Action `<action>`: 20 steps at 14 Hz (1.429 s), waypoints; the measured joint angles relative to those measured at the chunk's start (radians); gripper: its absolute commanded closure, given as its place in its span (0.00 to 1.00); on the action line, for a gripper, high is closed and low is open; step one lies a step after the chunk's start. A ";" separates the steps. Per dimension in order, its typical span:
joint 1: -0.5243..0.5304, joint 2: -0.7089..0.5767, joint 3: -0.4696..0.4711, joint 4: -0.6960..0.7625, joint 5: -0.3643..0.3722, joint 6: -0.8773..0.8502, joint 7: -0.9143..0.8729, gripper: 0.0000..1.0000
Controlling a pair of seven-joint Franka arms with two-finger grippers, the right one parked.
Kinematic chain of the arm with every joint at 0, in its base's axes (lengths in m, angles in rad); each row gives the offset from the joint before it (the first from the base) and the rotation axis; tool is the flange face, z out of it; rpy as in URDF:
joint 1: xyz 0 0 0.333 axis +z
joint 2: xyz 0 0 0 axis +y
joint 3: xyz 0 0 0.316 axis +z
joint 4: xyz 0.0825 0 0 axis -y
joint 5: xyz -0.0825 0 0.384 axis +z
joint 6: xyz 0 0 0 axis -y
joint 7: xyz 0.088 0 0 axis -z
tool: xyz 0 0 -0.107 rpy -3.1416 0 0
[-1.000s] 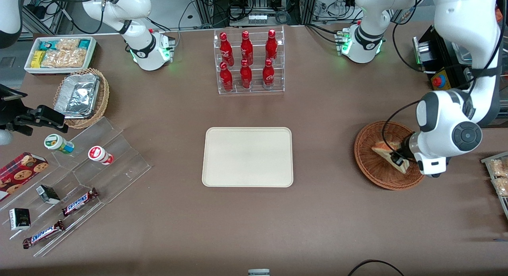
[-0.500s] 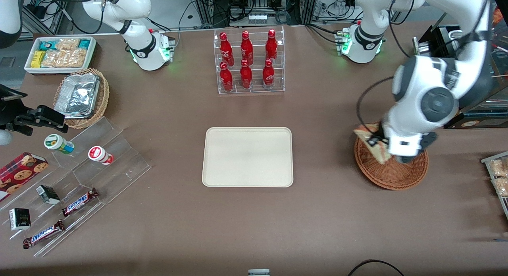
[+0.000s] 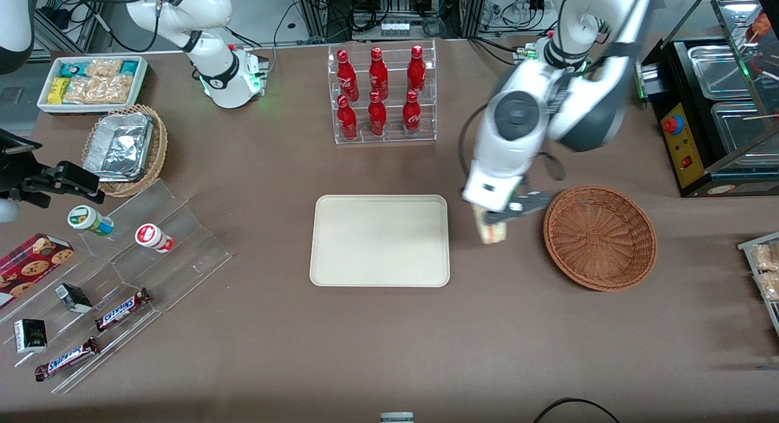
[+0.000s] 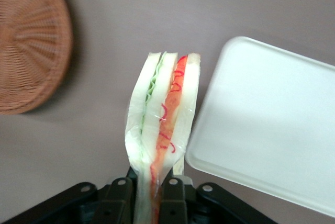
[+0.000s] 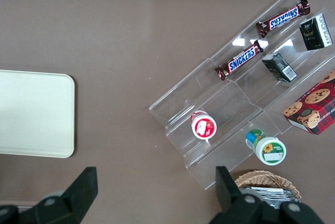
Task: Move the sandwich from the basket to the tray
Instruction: 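Lift the sandwich and carry it with the left gripper over the tray, then lower the sandwich onto the tray and open the left gripper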
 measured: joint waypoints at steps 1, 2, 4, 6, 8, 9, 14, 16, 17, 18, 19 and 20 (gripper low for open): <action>-0.031 0.034 0.000 0.013 0.000 0.030 0.000 0.89; -0.059 0.070 0.000 0.028 0.000 0.050 0.000 0.89; -0.094 0.142 0.000 0.059 0.001 0.089 -0.001 0.87; -0.101 0.207 0.001 0.078 0.001 0.154 0.000 0.88; -0.105 0.265 0.001 0.092 0.002 0.209 0.000 0.88; -0.108 0.291 0.001 0.102 0.003 0.227 0.000 0.88; -0.114 0.349 0.001 0.130 0.034 0.293 0.002 0.85; -0.119 0.366 0.001 0.131 0.047 0.306 0.003 0.82; -0.123 0.375 0.001 0.131 0.049 0.309 0.003 0.74; -0.126 0.383 0.002 0.131 0.051 0.315 0.003 0.43; -0.127 0.388 0.002 0.133 0.056 0.322 0.003 0.06; -0.128 0.390 0.003 0.135 0.059 0.324 0.004 0.00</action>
